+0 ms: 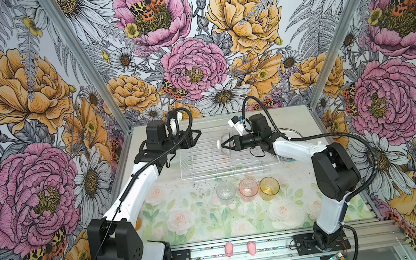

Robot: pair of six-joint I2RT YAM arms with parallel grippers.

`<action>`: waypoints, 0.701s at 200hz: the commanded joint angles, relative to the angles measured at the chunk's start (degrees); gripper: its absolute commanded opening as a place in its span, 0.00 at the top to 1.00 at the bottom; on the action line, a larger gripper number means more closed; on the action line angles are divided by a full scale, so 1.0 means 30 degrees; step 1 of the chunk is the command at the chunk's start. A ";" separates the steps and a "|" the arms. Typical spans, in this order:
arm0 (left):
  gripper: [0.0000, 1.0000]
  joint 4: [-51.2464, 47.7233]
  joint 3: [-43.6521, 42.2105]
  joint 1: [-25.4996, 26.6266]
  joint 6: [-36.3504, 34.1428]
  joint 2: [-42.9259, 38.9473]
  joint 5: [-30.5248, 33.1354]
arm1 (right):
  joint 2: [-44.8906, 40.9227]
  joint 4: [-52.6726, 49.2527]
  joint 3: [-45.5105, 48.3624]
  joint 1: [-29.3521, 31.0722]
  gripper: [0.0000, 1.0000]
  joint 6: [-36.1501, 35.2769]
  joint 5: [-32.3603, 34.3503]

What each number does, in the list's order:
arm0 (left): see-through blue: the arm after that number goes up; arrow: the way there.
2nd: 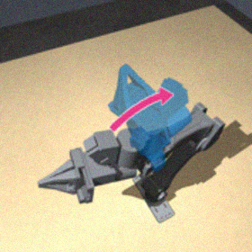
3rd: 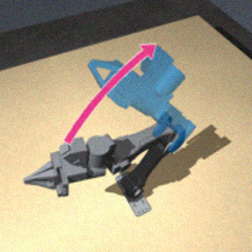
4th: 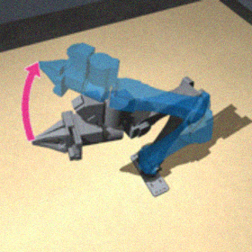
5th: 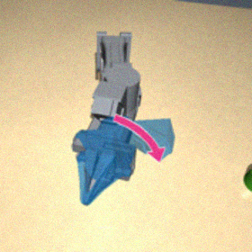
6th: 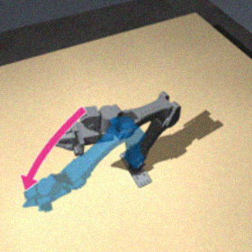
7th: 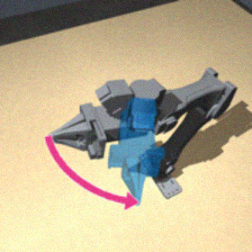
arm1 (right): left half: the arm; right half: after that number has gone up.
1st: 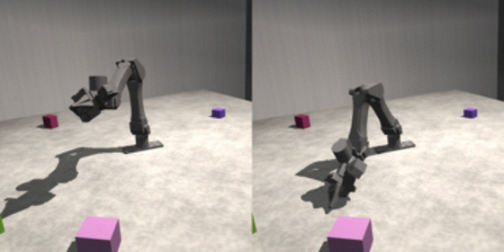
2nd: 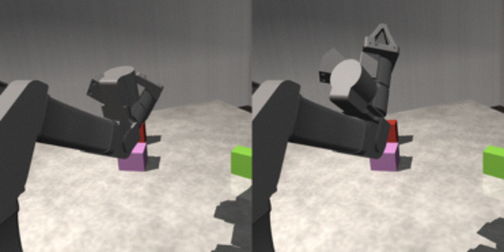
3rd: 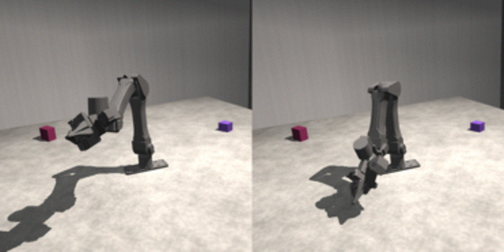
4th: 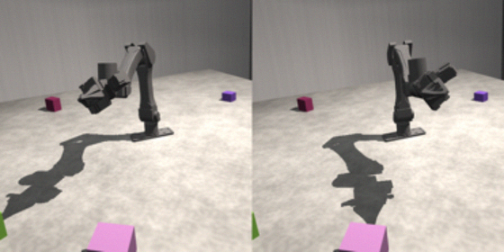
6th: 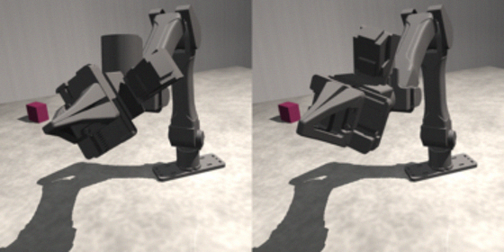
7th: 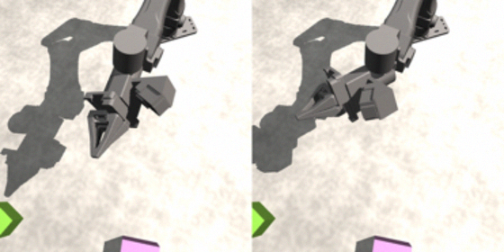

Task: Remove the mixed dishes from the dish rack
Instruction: 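Open left gripper off the bowl foot and withdraw while right gripper holds bowl, then carry the striped bowl with right gripper toward the table nearer the robot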

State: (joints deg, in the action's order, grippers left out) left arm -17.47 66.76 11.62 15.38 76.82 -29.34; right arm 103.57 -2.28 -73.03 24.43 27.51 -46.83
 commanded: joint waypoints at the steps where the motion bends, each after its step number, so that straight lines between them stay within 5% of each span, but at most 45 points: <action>1: 0.38 -0.1850 -0.1201 -0.0523 -0.0753 -0.1475 0.1446 | -0.1631 -0.1697 -0.0878 0.0384 1.00 -0.1977 0.1738; 71: 0.35 -0.4761 -0.3573 -0.2951 -0.1239 -0.5749 0.2445 | -0.4586 -0.7398 -0.2069 0.3079 1.00 -0.5021 0.7408; 140: 0.33 -0.5499 -0.3975 -0.3892 -0.1716 -0.6140 0.1628 | -0.4967 -1.3204 -0.4529 0.8502 1.00 -0.7368 1.4027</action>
State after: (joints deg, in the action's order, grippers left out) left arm -32.56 55.68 1.15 11.81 58.35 -23.38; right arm 90.21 -35.24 -82.83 44.62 9.96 -14.83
